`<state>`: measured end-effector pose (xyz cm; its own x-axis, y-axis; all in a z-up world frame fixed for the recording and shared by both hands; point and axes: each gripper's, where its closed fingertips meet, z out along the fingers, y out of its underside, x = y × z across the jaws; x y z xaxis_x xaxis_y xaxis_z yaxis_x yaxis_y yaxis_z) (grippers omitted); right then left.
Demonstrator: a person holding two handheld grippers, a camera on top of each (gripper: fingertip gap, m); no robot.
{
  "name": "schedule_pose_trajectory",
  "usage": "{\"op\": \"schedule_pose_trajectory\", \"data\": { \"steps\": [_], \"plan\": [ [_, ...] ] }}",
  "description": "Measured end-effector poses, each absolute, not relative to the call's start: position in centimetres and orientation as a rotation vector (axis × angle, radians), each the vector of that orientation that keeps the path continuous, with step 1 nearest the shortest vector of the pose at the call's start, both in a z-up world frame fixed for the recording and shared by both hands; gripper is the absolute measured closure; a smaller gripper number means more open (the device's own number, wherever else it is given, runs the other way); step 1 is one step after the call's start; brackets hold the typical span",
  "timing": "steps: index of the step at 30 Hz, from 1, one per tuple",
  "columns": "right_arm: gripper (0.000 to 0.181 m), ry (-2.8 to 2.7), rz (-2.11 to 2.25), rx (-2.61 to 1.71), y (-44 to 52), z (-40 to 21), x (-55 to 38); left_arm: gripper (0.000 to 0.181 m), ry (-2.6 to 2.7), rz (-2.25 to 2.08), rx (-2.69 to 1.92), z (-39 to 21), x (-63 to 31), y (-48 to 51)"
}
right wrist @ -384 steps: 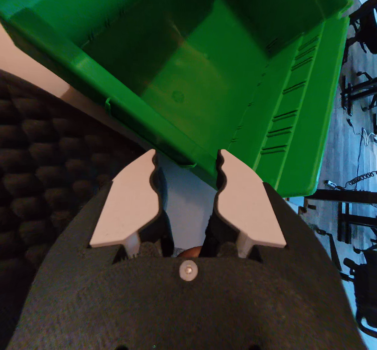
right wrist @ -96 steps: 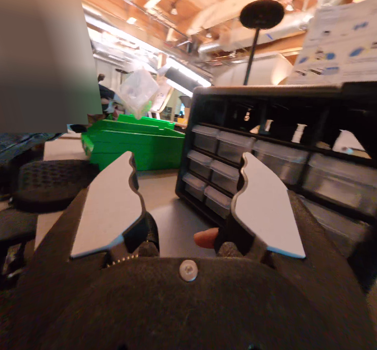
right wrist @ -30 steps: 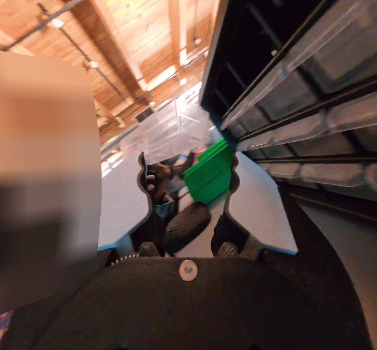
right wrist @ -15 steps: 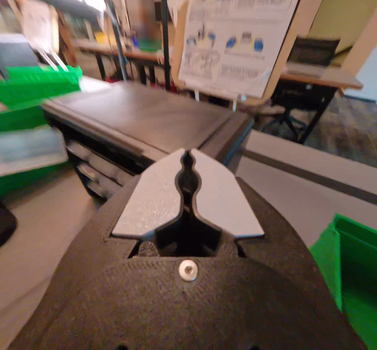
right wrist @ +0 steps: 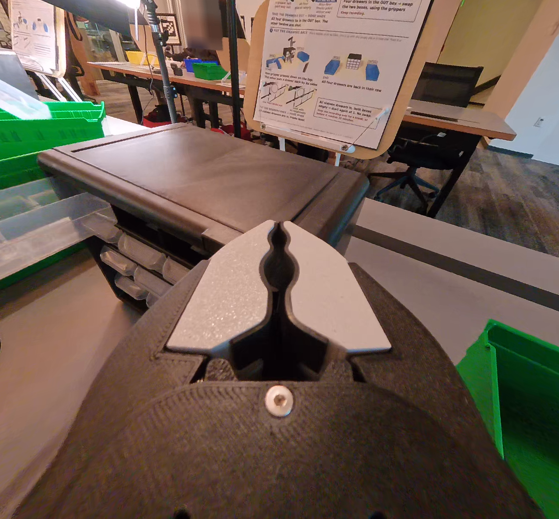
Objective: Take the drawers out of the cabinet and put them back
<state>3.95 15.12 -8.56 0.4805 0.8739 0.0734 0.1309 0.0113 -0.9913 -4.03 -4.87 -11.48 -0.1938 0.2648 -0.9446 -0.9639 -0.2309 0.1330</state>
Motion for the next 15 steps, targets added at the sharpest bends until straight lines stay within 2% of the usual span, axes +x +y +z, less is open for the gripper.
{"op": "schedule_pose_trajectory", "data": {
  "steps": [15],
  "plan": [
    [0.181, -0.923, 0.740, -1.455, 15.1, -8.6, 3.8, 0.134, 1.067, 1.550, -1.126, -11.1, -5.3, -3.2]
  ]
}}
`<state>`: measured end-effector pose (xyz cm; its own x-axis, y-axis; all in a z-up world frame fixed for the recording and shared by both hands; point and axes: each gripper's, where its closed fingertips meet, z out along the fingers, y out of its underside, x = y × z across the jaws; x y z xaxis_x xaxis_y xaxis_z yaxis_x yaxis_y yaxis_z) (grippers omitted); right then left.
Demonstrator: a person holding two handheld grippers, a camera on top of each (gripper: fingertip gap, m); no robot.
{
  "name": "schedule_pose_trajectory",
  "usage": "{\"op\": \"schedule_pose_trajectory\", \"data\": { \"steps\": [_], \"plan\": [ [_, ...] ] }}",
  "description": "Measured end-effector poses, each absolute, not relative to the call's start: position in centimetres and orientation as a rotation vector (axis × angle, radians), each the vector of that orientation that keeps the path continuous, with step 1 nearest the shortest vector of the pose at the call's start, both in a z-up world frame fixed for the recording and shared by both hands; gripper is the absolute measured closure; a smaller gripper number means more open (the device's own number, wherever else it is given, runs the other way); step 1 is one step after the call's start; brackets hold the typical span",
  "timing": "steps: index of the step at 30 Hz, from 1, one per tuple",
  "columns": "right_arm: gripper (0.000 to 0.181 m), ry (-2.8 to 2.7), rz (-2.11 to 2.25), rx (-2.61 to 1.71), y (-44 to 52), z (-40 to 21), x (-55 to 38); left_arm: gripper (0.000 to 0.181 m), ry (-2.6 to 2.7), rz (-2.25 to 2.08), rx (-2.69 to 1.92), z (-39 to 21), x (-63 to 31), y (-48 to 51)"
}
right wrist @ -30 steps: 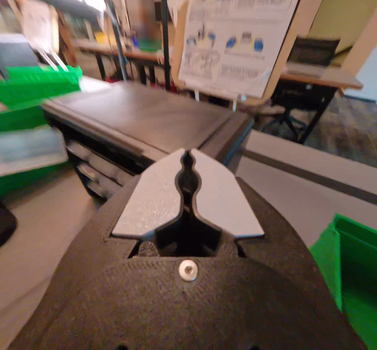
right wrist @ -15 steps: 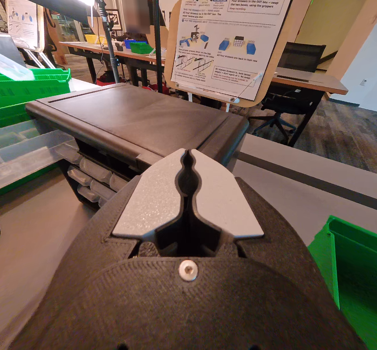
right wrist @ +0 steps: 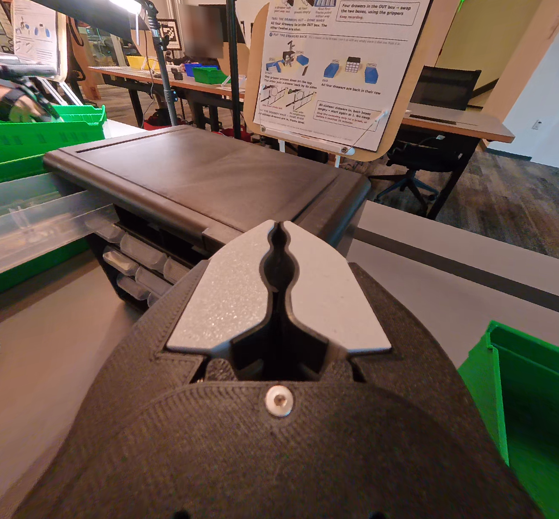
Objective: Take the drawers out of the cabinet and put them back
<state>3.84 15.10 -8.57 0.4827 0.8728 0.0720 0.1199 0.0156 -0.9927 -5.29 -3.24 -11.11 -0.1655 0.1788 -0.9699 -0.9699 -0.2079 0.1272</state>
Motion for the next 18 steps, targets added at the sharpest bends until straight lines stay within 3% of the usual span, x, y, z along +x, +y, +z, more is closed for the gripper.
{"op": "schedule_pose_trajectory", "data": {
  "steps": [16, 18],
  "plan": [
    [0.180, -0.928, 0.745, -1.445, 15.1, -8.6, 3.8, 0.138, 1.041, 1.485, -1.222, -12.1, -9.7, 2.3],
    [0.180, -0.929, 0.744, -1.444, 15.1, -8.6, 3.8, 0.130, 0.996, 1.385, -1.236, -12.0, -9.3, 2.4]
  ]
}}
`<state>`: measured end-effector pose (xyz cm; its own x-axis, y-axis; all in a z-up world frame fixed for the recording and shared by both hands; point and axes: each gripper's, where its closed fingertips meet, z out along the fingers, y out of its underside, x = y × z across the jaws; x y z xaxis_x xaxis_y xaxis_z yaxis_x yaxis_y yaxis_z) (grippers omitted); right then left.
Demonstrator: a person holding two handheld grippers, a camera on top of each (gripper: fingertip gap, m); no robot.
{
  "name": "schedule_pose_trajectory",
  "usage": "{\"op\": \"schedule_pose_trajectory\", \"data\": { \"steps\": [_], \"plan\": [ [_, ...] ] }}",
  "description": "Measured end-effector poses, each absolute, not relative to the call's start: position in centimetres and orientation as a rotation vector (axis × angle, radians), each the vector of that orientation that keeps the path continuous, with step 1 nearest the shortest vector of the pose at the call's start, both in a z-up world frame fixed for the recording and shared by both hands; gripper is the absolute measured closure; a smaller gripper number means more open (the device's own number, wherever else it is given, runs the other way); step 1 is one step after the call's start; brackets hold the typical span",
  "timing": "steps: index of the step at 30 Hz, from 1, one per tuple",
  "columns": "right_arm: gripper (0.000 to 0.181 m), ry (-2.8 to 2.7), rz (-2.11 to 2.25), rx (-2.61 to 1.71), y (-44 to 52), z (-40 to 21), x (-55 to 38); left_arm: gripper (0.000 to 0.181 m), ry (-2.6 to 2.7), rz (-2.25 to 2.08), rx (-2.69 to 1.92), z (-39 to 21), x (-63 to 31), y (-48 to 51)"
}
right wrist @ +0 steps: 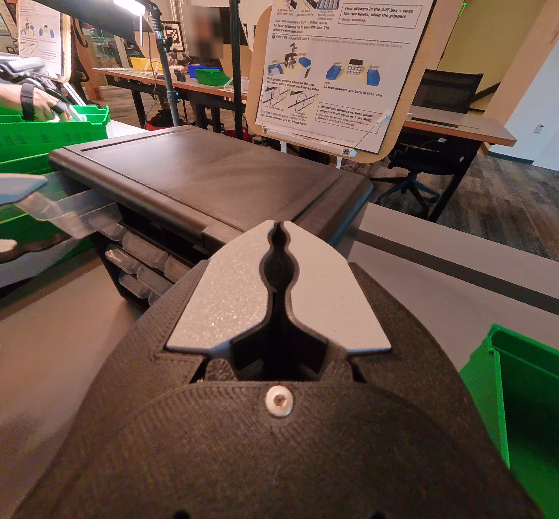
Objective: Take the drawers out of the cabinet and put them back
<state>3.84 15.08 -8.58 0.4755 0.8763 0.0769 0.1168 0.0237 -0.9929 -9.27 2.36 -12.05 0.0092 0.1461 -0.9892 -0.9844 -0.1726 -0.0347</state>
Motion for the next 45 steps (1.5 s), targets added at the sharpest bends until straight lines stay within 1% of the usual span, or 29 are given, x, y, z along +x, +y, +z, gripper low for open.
{"op": "schedule_pose_trajectory", "data": {
  "steps": [4, 5, 7, 10, 13, 24, 32, 38, 42, 45],
  "plan": [
    [0.181, -0.931, 0.751, -1.438, 15.1, -8.6, 3.8, 0.122, 0.868, 1.148, -1.164, -11.3, -7.0, 0.2],
    [0.181, -0.932, 0.753, -1.437, 15.1, -8.6, 3.8, 0.133, 0.846, 1.142, -1.134, -11.0, -6.8, -0.4],
    [0.181, -0.930, 0.752, -1.435, 15.1, -8.6, 3.8, 0.163, 0.836, 1.163, -1.141, -11.2, -7.1, -0.8],
    [0.181, -0.927, 0.750, -1.435, 15.1, -8.6, 3.8, 0.175, 0.847, 1.173, -1.191, -11.7, -7.7, 0.0],
    [0.181, -0.924, 0.751, -1.432, 15.1, -8.6, 3.8, 0.177, 0.854, 1.211, -1.263, -12.0, -8.7, 1.4],
    [0.181, -0.927, 0.760, -1.425, 15.1, -8.6, 3.8, 0.177, 0.779, 1.221, -1.420, -13.0, -11.4, 4.0],
    [0.181, -0.922, 0.761, -1.421, 15.1, -8.6, 3.8, 0.165, 0.721, 1.169, -1.476, -13.9, -11.3, 3.0],
    [0.181, -0.919, 0.757, -1.417, 15.1, -8.6, 3.8, 0.158, 0.558, 0.839, -1.560, -14.0, -10.7, -2.4],
    [0.181, -0.915, 0.749, -1.417, 15.1, -8.6, 3.8, 0.156, 0.283, 0.677, -1.626, -11.8, -16.3, -7.5],
    [0.180, -0.912, 0.743, -1.418, 15.1, -8.6, 3.8, 0.153, 0.058, 0.571, -1.829, -12.5, -23.6, -10.5]
  ]
}}
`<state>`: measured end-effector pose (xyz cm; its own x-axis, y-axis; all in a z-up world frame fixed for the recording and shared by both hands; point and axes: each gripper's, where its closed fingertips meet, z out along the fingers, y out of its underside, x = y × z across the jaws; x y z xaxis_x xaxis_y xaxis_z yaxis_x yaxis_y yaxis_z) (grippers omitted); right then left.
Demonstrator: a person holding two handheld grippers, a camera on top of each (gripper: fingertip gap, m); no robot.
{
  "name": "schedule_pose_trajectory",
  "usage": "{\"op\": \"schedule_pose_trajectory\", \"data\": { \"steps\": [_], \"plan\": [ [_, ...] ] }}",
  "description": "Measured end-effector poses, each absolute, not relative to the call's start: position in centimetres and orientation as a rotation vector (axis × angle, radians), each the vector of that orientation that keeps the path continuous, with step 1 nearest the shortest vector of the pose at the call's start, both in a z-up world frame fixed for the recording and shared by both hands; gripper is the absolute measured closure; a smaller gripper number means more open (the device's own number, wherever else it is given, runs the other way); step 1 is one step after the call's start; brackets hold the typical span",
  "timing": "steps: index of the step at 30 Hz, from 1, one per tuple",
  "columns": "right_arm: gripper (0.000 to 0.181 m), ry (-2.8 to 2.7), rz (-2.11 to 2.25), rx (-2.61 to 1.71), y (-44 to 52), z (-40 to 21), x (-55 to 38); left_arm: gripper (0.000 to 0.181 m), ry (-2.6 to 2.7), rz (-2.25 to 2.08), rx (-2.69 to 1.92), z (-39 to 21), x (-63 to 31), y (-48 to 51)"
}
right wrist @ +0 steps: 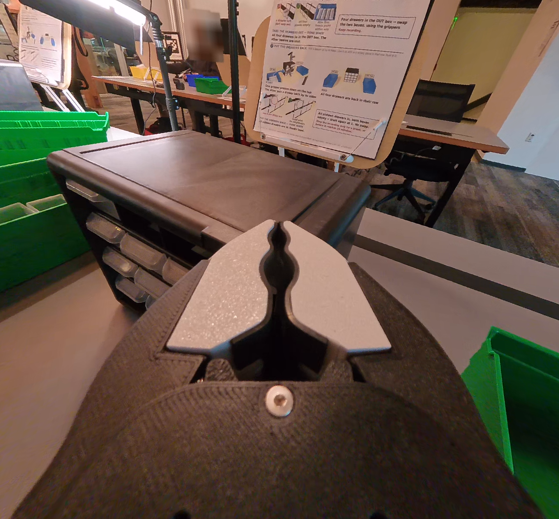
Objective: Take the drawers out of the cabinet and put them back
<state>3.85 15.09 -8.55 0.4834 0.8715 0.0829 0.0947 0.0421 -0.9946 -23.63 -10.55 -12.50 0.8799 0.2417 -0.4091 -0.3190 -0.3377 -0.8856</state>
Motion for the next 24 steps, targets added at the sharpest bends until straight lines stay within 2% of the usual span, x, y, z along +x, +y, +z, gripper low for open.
{"op": "schedule_pose_trajectory", "data": {
  "steps": [4, 8, 16, 18, 24],
  "plan": [
    [0.181, -0.906, 0.750, -1.414, 15.1, -8.5, 3.8, 0.143, -0.243, 0.553, -2.098, -15.4, -34.1, -12.2],
    [0.180, -0.908, 0.748, -1.415, 15.1, -8.5, 3.8, 0.135, -0.385, 0.487, -2.431, -20.5, -39.1, -11.6],
    [0.180, -0.918, 0.745, -1.416, 15.1, -8.5, 3.8, 0.137, -0.452, 0.486, -2.653, -25.2, -43.0, -9.8],
    [0.180, -0.918, 0.747, -1.414, 15.1, -8.5, 3.8, 0.143, -0.468, 0.489, -2.676, -25.9, -43.5, -9.8],
    [0.181, -0.913, 0.748, -1.412, 15.1, -8.5, 3.8, 0.147, -0.463, 0.512, -2.775, -27.4, -43.6, -9.8]
  ]
}}
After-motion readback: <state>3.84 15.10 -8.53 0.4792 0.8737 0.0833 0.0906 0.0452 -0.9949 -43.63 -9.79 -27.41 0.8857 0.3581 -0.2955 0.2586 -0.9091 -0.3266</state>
